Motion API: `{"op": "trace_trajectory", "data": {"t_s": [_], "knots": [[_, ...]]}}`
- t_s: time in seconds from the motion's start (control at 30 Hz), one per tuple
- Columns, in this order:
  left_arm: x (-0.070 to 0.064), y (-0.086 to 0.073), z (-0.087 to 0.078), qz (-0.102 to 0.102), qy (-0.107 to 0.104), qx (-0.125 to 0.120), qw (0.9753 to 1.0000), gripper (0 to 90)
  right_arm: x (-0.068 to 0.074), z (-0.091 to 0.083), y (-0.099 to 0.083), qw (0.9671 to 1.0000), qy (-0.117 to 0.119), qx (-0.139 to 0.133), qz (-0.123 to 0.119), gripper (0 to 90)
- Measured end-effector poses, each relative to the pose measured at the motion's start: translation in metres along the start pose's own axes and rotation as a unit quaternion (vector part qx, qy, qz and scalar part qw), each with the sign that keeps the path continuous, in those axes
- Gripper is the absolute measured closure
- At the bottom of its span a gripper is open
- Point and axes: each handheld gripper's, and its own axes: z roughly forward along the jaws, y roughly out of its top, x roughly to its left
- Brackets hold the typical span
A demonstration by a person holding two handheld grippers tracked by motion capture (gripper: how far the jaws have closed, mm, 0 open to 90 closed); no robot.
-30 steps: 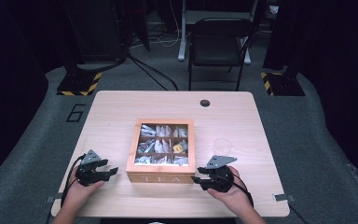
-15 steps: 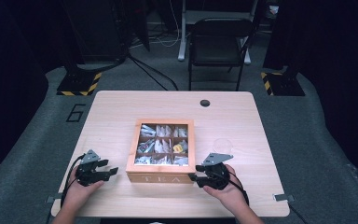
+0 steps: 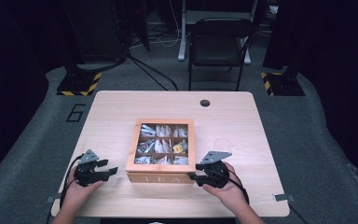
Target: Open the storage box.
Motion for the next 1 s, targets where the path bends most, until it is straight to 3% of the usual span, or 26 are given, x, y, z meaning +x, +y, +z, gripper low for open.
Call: {"op": "trace_trajectory", "data": {"t_s": [0.13, 0.27, 0.33, 0.6, 0.83, 1.0], "knots": [[-0.003, 0.003, -0.005, 0.001, -0.002, -0.001, 1.0, 37.4, -0.001, -0.001, 0.001, 1.0, 0.004, -0.001, -0.002, 53.0], [-0.009, 0.01, -0.014, 0.019, -0.001, -0.007, 0.9998, 37.5, -0.001, -0.001, 0.002, 1.0, 0.003, 0.001, 0.0, 53.0], [-0.012, 0.016, -0.021, 0.029, -0.012, -0.002, 0.9995, 38.0, -0.001, -0.001, 0.002, 1.0, 0.004, -0.001, 0.0, 53.1], [-0.03, 0.033, -0.04, 0.043, -0.058, -0.022, 0.9972, 45.6, -0.001, -0.002, 0.004, 0.9999, 0.008, -0.005, 0.008, 52.7], [-0.05, 0.033, -0.037, 0.069, -0.085, 0.004, 0.994, 46.1, -0.001, -0.001, 0.003, 0.9999, 0.009, -0.006, 0.013, 52.4], [-0.06, 0.035, -0.029, 0.077, -0.088, 0.005, 0.9932, 46.3, -0.002, 0.0, 0.002, 0.9998, 0.011, -0.004, 0.013, 52.4]]}}
